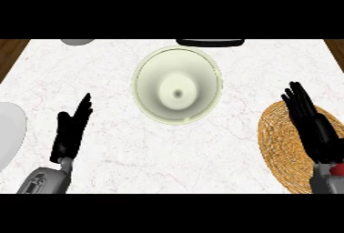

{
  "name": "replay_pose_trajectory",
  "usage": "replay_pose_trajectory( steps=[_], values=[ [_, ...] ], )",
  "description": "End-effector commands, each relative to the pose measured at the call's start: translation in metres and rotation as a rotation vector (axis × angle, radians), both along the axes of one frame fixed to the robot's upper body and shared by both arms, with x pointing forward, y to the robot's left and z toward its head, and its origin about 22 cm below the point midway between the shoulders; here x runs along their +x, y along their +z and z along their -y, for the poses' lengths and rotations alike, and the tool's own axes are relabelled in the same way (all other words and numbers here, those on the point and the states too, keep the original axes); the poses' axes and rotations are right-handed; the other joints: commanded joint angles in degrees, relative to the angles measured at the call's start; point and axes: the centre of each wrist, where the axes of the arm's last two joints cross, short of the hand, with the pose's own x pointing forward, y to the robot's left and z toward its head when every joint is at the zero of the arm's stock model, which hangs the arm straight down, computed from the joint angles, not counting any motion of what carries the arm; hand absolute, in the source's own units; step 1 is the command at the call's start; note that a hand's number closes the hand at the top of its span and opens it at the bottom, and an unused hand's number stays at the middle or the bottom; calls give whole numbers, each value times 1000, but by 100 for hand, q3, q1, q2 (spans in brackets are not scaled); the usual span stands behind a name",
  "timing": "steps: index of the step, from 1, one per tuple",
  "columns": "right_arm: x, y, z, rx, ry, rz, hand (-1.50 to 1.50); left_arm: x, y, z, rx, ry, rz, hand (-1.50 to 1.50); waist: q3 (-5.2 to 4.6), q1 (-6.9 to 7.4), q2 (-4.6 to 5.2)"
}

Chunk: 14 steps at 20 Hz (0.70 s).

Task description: Pick the tomato from the placemat and place it in the bowl

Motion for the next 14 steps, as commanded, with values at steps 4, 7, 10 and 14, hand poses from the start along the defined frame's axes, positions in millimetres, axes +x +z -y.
replay_pose_trajectory(
  steps=[4,7,10,14],
  values=[
    [-32,10,92,-15,-62,-49,150,9,39,-19,-21,-105,105,0,-54,-192,-37],
    [-16,92,106,-616,54,92,150,10,43,-10,-45,-135,88,0,-248,-209,-142],
    [-74,-12,132,-352,-201,125,-150,15,71,-29,-108,-199,107,0,-36,-204,-39],
    [-85,-23,121,-369,-99,307,-150,22,68,-29,-112,-206,97,0,-50,-180,-38]
  ],
)
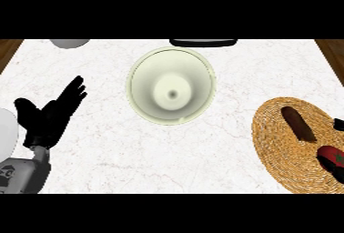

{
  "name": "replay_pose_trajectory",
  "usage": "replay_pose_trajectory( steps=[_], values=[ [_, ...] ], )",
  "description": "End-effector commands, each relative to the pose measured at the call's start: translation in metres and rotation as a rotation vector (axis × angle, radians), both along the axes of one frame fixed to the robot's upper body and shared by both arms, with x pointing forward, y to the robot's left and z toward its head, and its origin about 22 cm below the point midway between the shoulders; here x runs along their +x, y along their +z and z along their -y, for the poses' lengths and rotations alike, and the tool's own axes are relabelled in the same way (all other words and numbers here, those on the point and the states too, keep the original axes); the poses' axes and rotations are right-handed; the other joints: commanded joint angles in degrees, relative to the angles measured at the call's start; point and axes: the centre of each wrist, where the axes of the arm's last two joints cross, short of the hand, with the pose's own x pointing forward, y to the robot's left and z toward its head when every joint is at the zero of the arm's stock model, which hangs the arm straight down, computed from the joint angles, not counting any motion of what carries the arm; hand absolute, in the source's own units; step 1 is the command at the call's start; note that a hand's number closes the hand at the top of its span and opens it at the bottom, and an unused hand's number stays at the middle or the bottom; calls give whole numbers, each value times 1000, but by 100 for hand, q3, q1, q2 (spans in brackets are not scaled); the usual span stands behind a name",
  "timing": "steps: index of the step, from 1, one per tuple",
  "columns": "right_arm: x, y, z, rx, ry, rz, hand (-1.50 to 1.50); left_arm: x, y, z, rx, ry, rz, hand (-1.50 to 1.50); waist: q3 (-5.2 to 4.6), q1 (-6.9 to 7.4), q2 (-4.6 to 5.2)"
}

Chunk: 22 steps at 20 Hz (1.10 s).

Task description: Pick the tomato from the placemat and place it in the bowl

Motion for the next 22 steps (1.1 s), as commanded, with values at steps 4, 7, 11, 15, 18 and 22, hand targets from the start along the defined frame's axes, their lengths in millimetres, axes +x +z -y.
replay_pose_trajectory(
  steps=[4,7,11,15,18,22],
  values=[
    [-31,37,11,-183,18,135,-150,-5,-2,-9,-27,-29,-9,0,-7,15,-5],
    [-42,65,6,-333,-90,50,-150,0,20,-8,-8,-36,-3,0,-15,-2,-23],
    [-44,110,9,-479,-102,-114,-150,-1,14,-15,-9,-11,-5,0,-19,4,-10],
    [-44,133,-15,-621,-51,-303,-150,-3,22,-11,3,-27,10,0,-19,41,-16],
    [-28,159,-37,-698,-12,-364,-150,9,27,-3,-21,-40,3,0,-17,73,9],
    [-17,171,-67,-747,-10,-431,-150,14,18,-19,-13,-31,-15,0,-13,110,25]
  ],
)
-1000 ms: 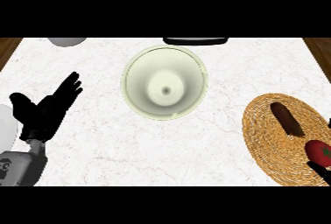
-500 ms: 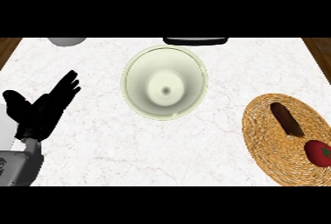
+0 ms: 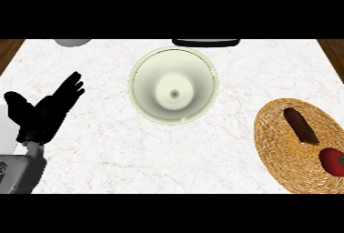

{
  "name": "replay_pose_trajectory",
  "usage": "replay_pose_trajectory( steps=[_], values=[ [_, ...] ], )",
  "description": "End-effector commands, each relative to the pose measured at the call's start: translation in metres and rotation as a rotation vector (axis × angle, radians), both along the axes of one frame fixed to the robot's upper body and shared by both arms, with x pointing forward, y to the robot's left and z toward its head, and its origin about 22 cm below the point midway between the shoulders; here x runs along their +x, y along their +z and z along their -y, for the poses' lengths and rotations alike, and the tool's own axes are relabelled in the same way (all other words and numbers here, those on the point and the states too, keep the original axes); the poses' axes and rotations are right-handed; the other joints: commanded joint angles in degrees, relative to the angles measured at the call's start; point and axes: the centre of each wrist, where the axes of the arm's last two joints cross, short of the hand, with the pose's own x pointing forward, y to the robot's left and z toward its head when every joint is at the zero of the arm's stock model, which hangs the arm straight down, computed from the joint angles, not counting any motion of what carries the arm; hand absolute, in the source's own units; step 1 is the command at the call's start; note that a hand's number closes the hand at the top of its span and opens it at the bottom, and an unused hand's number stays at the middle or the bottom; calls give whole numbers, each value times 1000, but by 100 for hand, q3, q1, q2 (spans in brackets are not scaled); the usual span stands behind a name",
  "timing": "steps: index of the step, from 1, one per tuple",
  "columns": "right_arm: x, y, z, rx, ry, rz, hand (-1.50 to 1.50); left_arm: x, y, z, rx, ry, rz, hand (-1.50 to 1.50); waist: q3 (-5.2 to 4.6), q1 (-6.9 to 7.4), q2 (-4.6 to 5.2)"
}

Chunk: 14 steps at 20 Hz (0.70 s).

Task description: Pick the tomato from the placemat and place it in the bowl

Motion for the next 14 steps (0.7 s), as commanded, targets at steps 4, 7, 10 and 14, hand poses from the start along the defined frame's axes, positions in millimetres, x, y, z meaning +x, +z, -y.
replay_pose_trajectory(
  steps=[4,7,10,14],
  values=[
    [15,15,-44,-145,-28,-163,-150,3,10,-10,3,-6,3,0,8,75,8],
    [20,7,-50,-166,-42,-228,-150,-4,14,6,-4,-30,-3,0,12,58,-4],
    [21,6,-50,-208,-63,-262,-150,-17,-2,-7,3,-6,4,0,12,34,-6],
    [21,15,-48,-199,-66,-302,-150,-5,1,0,-6,-5,-12,0,12,-10,-9]
  ],
)
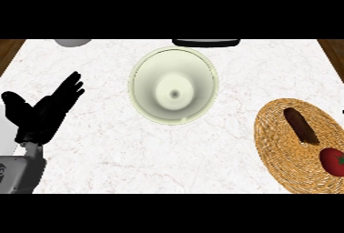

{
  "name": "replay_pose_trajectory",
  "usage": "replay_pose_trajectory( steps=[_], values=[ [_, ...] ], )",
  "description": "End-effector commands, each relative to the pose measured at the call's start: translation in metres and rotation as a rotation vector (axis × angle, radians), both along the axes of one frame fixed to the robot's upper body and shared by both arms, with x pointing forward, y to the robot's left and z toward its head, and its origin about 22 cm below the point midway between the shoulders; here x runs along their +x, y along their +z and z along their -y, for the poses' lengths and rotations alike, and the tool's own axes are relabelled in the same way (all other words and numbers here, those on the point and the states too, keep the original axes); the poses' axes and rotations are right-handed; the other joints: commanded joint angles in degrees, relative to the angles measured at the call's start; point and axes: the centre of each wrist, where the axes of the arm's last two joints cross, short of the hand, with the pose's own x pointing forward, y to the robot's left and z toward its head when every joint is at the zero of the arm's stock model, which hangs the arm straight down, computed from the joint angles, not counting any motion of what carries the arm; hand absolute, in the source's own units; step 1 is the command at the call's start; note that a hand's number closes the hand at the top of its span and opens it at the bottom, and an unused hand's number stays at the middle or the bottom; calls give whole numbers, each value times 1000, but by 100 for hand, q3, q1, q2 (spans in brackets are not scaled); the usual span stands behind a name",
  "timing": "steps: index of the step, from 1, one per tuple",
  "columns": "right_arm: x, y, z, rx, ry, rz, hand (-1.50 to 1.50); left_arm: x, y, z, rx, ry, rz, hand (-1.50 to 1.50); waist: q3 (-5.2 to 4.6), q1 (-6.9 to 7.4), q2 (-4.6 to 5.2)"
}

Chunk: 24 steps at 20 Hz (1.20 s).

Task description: Pick the tomato from the placemat and place it in the bowl

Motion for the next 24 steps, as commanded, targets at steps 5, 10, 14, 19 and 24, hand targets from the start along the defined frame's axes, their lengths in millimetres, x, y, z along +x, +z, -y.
replay_pose_trajectory(
  steps=[5,10,14,19,24],
  values=[
    [13,-21,10,-67,-26,-59,-150,-10,-10,-6,2,-15,2,0,3,4,-1],
    [17,-21,14,-70,-42,-85,-150,6,0,-3,0,4,1,0,3,-22,-1],
    [27,-22,17,-86,-48,-101,-150,-15,-1,-8,8,0,22,0,3,6,-5],
    [25,-48,7,-84,-78,-71,-150,0,-4,0,13,2,6,0,3,-21,-3],
    [39,-50,16,-69,-90,-114,-150,2,-12,18,-1,6,11,0,2,-15,-2]
  ],
)
